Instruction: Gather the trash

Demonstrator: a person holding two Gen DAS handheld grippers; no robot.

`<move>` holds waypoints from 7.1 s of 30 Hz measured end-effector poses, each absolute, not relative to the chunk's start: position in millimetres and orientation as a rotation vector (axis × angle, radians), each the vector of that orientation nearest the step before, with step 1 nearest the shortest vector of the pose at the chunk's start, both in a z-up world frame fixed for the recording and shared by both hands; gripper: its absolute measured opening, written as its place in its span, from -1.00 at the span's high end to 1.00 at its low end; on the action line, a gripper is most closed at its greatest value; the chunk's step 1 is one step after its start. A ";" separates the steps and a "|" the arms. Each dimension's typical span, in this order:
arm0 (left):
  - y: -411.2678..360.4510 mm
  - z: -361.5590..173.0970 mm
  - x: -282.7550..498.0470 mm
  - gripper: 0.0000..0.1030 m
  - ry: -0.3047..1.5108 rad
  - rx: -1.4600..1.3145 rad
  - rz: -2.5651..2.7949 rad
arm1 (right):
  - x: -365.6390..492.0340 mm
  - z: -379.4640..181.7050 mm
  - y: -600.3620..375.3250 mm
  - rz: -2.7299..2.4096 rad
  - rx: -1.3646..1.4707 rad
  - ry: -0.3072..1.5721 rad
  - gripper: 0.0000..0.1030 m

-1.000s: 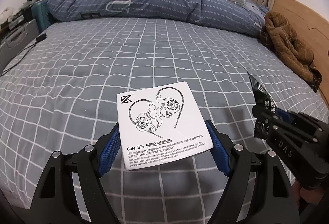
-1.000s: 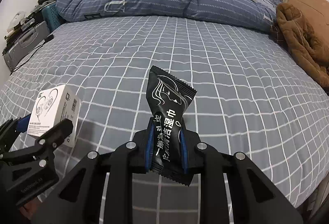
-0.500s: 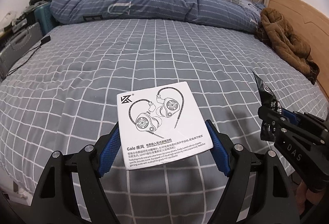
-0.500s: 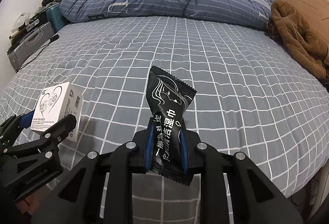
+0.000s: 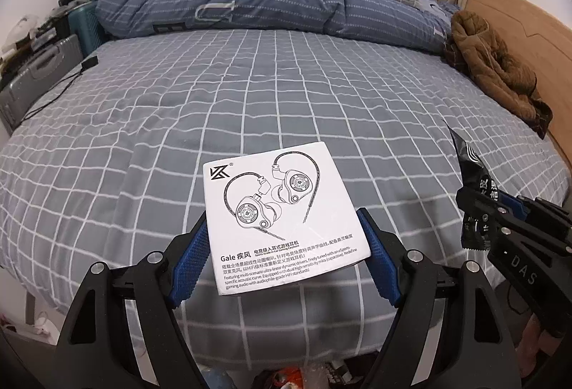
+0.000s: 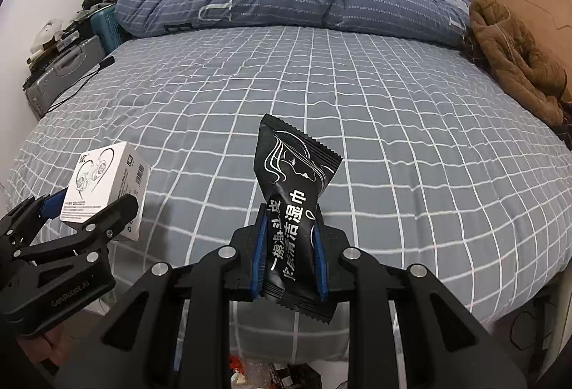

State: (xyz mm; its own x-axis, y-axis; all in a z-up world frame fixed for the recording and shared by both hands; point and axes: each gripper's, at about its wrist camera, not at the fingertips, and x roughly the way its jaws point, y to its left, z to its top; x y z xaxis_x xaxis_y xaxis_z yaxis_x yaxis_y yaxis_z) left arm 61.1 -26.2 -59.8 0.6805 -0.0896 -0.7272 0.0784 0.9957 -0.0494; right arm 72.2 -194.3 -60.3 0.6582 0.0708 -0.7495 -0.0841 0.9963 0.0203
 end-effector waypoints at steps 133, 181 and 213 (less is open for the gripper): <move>-110.2 -229.6 -95.7 -0.48 1.216 0.119 -0.273 | -126.5 -224.3 -278.3 -0.125 -0.044 1.165 -0.85; -17.3 8.1 -199.1 -0.89 0.831 0.016 -0.094 | -211.9 16.7 -214.7 -0.019 -0.019 0.744 -0.85; -14.2 8.0 -207.0 -0.89 0.824 0.020 -0.081 | -220.0 9.5 -208.5 -0.017 0.003 0.754 -0.85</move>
State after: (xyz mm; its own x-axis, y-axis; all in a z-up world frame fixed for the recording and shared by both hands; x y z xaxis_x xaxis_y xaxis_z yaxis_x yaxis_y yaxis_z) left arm -207.0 -14.2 8.0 0.6764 -0.0640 -0.7337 0.0793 0.9968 -0.0138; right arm -220.0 -208.5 9.5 0.7288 -0.0144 -0.6845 0.0163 0.9999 -0.0037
